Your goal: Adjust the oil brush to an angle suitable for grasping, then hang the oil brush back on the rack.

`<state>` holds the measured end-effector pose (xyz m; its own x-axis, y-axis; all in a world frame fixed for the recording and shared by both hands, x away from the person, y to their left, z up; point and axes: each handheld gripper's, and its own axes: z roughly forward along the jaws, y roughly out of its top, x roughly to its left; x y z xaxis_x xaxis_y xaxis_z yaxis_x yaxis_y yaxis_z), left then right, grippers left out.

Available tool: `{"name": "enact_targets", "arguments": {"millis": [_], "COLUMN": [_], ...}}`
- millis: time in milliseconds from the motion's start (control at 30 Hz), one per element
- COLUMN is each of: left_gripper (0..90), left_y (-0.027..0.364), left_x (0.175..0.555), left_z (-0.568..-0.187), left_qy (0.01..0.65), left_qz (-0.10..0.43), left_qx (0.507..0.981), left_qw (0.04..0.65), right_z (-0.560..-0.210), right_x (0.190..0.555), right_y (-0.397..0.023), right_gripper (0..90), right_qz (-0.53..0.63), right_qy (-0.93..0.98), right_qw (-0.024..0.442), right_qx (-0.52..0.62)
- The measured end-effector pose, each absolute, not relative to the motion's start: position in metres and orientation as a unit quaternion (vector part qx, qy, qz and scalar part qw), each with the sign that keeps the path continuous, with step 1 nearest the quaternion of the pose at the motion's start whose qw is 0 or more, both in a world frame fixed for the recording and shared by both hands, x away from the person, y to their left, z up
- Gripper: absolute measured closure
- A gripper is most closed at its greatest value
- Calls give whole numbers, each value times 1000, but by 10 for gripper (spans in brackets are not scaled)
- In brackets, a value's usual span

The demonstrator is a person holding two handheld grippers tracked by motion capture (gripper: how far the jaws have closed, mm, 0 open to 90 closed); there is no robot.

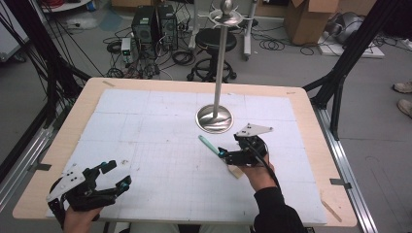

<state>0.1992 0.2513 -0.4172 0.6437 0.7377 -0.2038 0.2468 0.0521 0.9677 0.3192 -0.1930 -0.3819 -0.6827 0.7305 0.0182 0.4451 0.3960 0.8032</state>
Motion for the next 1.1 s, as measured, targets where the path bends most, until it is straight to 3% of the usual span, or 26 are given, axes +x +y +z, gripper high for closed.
{"name": "enact_targets", "arguments": {"millis": [667,933,967,1100], "left_gripper": [201,201,201,201], "left_y": [252,254,254,254], "left_x": [197,199,199,199], "left_z": [-418,-419,-419,-419], "left_qy": [382,382,382,383], "left_qz": [195,192,193,192], "left_qx": [660,660,659,658], "left_qw": [617,618,618,619], "right_z": [-396,-409,-413,-426], "right_x": [319,329,331,332], "right_y": [-190,-184,-185,-185], "right_gripper": [229,269,315,347], "right_qz": [393,367,370,354], "right_qy": [829,838,833,841], "right_qw": [158,148,141,132], "right_qx": [365,376,385,387]}}
